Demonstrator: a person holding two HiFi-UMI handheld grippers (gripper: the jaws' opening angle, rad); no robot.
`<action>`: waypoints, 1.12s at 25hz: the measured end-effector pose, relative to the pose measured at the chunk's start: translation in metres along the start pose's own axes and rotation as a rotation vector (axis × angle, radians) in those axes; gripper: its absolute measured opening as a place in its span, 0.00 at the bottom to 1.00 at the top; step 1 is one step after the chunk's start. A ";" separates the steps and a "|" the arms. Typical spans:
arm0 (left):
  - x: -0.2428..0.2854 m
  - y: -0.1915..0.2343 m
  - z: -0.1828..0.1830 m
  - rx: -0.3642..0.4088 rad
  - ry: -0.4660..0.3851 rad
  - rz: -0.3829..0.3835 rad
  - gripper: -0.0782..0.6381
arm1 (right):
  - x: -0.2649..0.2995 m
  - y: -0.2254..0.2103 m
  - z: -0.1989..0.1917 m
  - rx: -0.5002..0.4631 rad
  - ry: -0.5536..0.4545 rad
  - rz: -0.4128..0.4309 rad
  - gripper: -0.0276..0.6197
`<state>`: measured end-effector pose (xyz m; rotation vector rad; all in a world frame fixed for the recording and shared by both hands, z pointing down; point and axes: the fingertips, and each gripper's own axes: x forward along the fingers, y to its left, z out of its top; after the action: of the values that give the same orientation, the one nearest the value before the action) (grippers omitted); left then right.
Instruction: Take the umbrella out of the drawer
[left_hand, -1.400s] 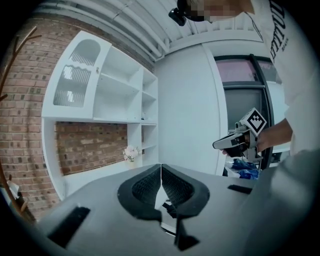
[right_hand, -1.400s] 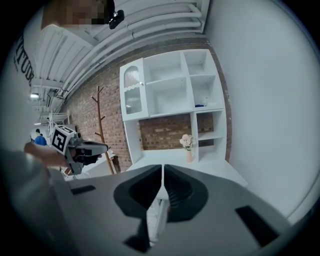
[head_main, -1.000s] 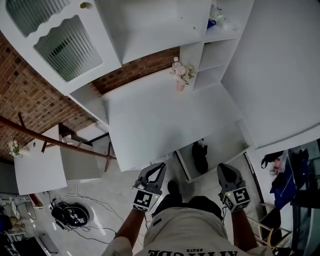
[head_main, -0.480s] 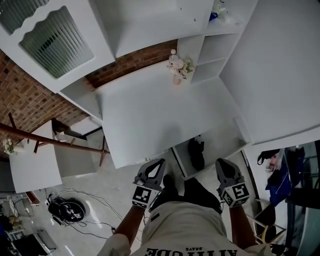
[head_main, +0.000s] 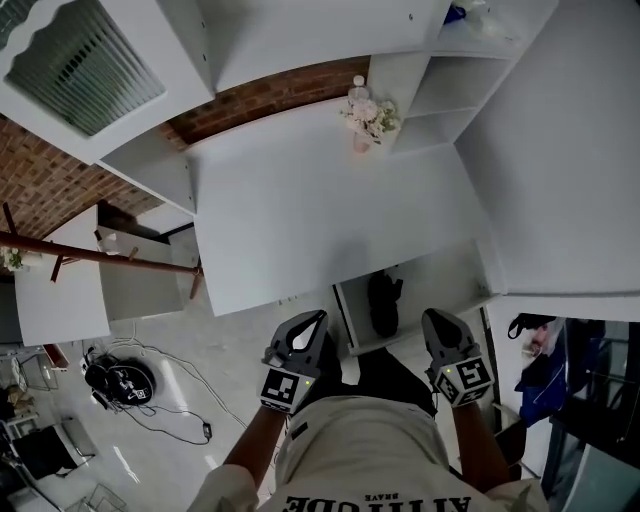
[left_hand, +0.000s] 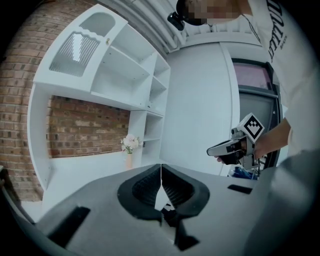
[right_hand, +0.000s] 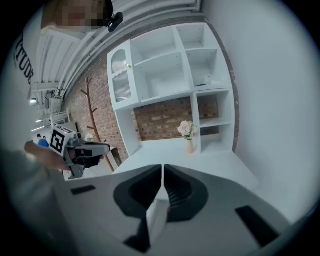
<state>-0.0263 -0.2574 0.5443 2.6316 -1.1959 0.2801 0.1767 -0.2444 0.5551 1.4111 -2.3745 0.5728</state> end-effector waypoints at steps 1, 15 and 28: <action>0.004 -0.001 -0.003 -0.010 0.008 0.008 0.14 | 0.005 -0.005 -0.003 -0.002 0.013 0.010 0.09; 0.036 0.000 -0.061 -0.077 0.093 0.140 0.14 | 0.087 -0.043 -0.117 0.033 0.356 0.189 0.09; 0.035 -0.007 -0.117 -0.110 0.165 0.225 0.14 | 0.139 -0.057 -0.248 0.114 0.708 0.206 0.15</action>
<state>-0.0070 -0.2433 0.6645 2.3325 -1.4074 0.4485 0.1801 -0.2526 0.8454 0.8035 -1.9256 1.0675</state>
